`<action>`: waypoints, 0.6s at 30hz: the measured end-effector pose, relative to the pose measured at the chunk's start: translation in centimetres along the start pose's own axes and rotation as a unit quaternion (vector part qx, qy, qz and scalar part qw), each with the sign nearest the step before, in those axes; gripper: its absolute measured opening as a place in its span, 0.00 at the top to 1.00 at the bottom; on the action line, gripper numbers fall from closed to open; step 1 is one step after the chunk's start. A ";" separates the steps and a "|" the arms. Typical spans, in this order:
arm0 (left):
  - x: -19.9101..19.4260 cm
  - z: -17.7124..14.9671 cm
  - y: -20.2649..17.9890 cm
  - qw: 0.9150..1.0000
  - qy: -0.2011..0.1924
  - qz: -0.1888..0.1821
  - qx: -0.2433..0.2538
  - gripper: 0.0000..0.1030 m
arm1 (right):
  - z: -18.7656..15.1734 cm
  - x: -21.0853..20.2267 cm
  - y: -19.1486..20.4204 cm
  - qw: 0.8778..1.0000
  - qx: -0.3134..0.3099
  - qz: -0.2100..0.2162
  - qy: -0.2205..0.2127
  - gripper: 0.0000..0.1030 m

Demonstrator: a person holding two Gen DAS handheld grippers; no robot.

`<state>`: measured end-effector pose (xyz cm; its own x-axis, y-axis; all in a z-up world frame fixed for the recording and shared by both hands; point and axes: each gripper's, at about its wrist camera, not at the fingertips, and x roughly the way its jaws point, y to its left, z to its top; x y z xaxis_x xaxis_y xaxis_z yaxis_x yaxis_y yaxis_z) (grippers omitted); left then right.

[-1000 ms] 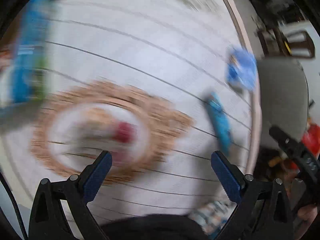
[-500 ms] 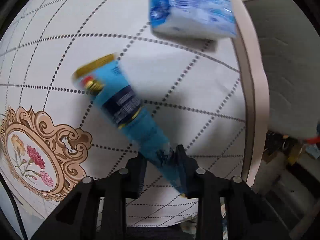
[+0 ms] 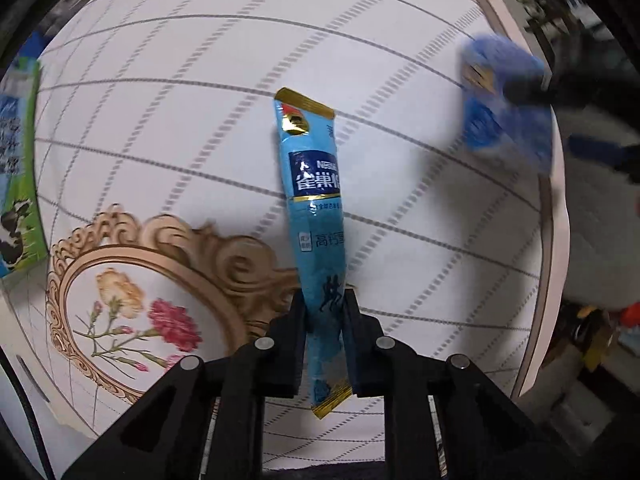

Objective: Organize soft objects
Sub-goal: 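Grasp the blue tube with left tool while right tool grasps milk carton, then place tube and carton into the box and open both tools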

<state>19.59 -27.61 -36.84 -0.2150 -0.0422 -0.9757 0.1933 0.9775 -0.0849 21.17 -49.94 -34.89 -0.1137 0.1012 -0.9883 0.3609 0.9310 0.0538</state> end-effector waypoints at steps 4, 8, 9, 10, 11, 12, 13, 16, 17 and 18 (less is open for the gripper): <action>-1.6 0.6 2.9 1.000 -0.015 -0.015 -0.022 0.86 | 0.9 2.7 0.4 0.999 0.014 0.011 0.041 0.46; -4.9 0.3 5.4 0.998 -0.048 -0.027 -0.027 0.87 | -0.2 0.9 2.5 1.000 -0.002 0.021 0.022 0.77; -5.9 0.2 6.2 0.997 -0.058 -0.032 -0.026 0.87 | -0.7 0.2 3.4 0.999 -0.014 0.026 0.018 0.78; -6.8 -0.2 6.9 0.997 -0.068 -0.036 -0.029 0.87 | -1.3 -0.5 4.5 0.999 -0.026 0.034 0.015 0.78; -8.0 -0.2 7.7 0.996 -0.078 -0.041 -0.031 0.87 | -2.0 -1.3 5.6 0.998 -0.035 0.046 0.011 0.78; -9.2 -0.7 8.5 0.995 -0.087 -0.047 -0.030 0.87 | -2.6 -2.2 6.7 0.997 -0.042 0.057 0.005 0.78; -10.5 -1.1 9.7 0.993 -0.096 -0.053 -0.034 0.87 | -3.3 -3.1 7.7 0.996 -0.051 0.067 -0.002 0.78; -13.6 -2.7 12.2 0.990 -0.122 -0.062 -0.042 0.87 | -5.6 -6.7 11.9 0.991 -0.077 0.103 -0.024 0.78; -14.8 -3.4 13.9 0.988 -0.130 -0.063 -0.044 0.87 | -6.4 -7.9 13.6 0.989 -0.087 0.116 -0.030 0.78; -15.7 -3.8 15.1 0.987 -0.140 -0.061 -0.048 0.87 | -7.0 -9.0 15.2 0.986 -0.099 0.126 -0.037 0.78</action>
<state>22.23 -11.43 -22.04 0.0445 -0.2035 -0.9781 0.0875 0.9761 -0.1991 21.20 -34.23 -24.20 0.0279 0.3188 -0.9474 0.1806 0.9306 0.3185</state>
